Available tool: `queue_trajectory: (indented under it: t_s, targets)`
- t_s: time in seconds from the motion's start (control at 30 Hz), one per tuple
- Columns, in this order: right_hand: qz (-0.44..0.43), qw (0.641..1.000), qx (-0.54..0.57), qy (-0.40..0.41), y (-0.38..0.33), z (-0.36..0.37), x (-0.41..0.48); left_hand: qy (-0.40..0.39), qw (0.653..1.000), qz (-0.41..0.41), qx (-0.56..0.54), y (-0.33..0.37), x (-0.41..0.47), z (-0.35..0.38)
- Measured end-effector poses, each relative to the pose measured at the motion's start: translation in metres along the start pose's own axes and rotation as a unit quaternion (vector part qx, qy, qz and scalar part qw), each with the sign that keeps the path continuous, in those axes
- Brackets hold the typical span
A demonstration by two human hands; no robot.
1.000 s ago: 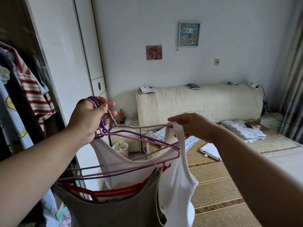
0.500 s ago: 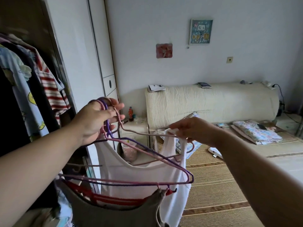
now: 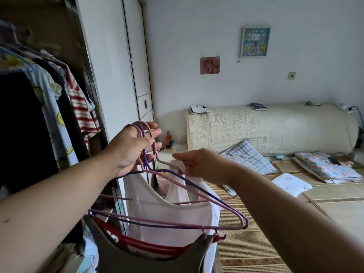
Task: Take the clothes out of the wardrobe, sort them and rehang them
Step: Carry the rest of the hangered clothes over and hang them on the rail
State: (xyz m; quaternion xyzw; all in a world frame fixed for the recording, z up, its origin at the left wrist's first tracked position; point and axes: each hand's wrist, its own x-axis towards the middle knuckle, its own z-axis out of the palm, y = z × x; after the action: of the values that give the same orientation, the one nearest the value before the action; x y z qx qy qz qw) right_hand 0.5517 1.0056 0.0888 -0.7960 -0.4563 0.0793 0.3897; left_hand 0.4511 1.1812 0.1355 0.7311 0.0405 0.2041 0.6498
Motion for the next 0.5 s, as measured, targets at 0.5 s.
queue_trajectory:
  t_s: [0.5]
  targets:
    - [0.070,0.992,0.009,0.103,0.041,-0.036,-0.010,0.102,0.993,0.047,-0.028,0.021,0.001,-0.002]
